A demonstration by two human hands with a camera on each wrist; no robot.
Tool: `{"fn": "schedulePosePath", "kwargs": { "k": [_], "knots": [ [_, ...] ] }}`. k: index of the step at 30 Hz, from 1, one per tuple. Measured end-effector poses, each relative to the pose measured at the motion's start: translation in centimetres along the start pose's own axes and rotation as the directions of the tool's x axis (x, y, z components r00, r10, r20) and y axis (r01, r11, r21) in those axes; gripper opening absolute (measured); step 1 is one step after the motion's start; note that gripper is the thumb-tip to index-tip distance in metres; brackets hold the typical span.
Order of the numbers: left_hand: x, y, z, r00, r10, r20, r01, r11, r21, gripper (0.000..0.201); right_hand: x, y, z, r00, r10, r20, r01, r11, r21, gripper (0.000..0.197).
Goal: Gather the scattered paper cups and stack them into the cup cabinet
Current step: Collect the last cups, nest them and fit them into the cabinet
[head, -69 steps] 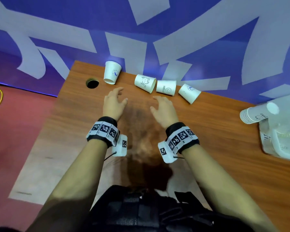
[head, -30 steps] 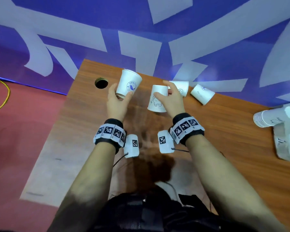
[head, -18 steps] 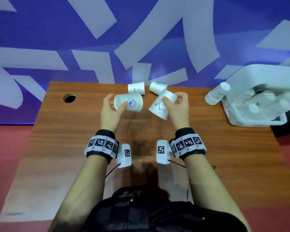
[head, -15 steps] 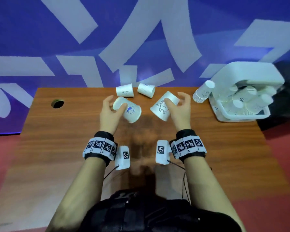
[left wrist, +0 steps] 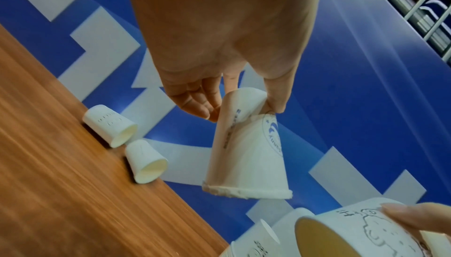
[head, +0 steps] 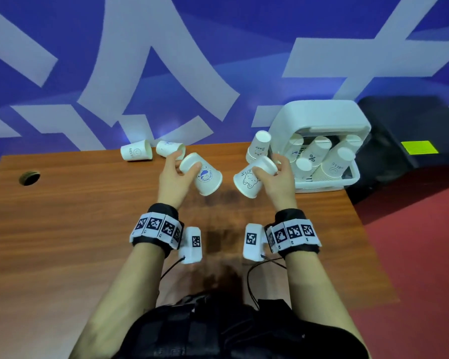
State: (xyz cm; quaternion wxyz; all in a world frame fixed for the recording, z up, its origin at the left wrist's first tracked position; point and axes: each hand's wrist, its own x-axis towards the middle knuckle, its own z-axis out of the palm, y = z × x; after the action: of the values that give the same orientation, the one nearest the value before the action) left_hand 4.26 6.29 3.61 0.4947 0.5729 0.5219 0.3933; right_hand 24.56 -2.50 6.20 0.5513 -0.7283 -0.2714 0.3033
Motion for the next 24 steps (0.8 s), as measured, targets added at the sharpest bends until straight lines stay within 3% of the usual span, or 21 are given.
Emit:
{"fn": "schedulePosePath", "kwargs": {
  "k": [5,14,19,24],
  "knots": [
    [-1.3,0.6,6.6,1.000,-0.028,-0.007,0.028,0.999,0.036,0.054,3.1,1.6,-6.4,0.997,0.062,-0.037,-0.063,0.998,-0.024,0.074],
    [-2.3,1.0,16.8,0.999,-0.035,0.029,0.034,0.999,0.038,0.054,8.0,3.5,-16.1,0.992,-0.076,-0.099,0.054,0.976,-0.210,0.059],
    [-1.4,0.9,18.2,0.999,-0.041,-0.001,0.041,0.998,0.045,0.050,11.6,3.1,-17.0,0.983,-0.180,-0.045,0.157,0.936,-0.314,0.046],
    [0.3,0.6,17.8,0.996,-0.063,-0.058,0.066,0.996,0.057,0.048,14.5,2.9,-15.0,0.978,-0.179,0.102,0.204,0.908,-0.365,0.054]
  ]
}}
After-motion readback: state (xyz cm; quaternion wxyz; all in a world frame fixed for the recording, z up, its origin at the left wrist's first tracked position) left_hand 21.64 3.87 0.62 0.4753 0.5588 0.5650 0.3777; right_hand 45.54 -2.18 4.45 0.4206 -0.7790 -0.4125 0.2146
